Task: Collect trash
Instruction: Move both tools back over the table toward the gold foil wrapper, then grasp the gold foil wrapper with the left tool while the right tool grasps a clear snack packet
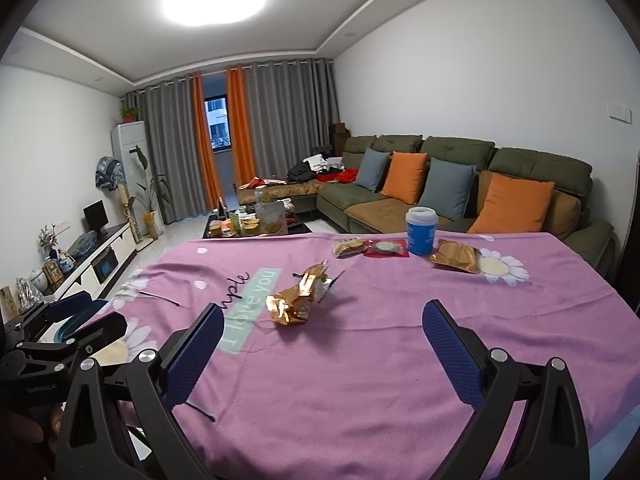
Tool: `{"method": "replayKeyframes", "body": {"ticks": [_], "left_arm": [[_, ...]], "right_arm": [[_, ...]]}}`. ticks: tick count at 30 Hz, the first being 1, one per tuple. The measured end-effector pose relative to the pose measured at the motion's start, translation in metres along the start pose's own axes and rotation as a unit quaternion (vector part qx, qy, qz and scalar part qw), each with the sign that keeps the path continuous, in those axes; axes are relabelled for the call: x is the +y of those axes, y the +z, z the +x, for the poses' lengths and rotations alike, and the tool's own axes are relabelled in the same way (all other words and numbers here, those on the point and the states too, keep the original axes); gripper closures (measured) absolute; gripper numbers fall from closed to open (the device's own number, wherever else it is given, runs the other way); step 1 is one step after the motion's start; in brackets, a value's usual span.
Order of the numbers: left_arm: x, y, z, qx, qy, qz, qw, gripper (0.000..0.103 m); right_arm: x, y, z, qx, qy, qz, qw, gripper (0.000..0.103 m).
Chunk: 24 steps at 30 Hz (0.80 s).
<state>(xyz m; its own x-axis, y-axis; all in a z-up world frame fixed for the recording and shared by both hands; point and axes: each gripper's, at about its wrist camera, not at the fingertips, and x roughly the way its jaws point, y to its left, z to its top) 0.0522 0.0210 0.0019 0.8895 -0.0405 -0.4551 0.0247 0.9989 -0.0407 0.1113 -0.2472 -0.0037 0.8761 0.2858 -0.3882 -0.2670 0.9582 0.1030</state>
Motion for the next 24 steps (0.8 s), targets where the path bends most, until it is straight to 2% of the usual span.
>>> {"method": "replayKeyframes", "body": {"ticks": [24], "left_arm": [[-0.051, 0.031, 0.144, 0.064, -0.065, 0.045, 0.9948, 0.006]], "right_arm": [[-0.045, 0.015, 0.073, 0.056, -0.032, 0.03, 0.997, 0.007]]}}
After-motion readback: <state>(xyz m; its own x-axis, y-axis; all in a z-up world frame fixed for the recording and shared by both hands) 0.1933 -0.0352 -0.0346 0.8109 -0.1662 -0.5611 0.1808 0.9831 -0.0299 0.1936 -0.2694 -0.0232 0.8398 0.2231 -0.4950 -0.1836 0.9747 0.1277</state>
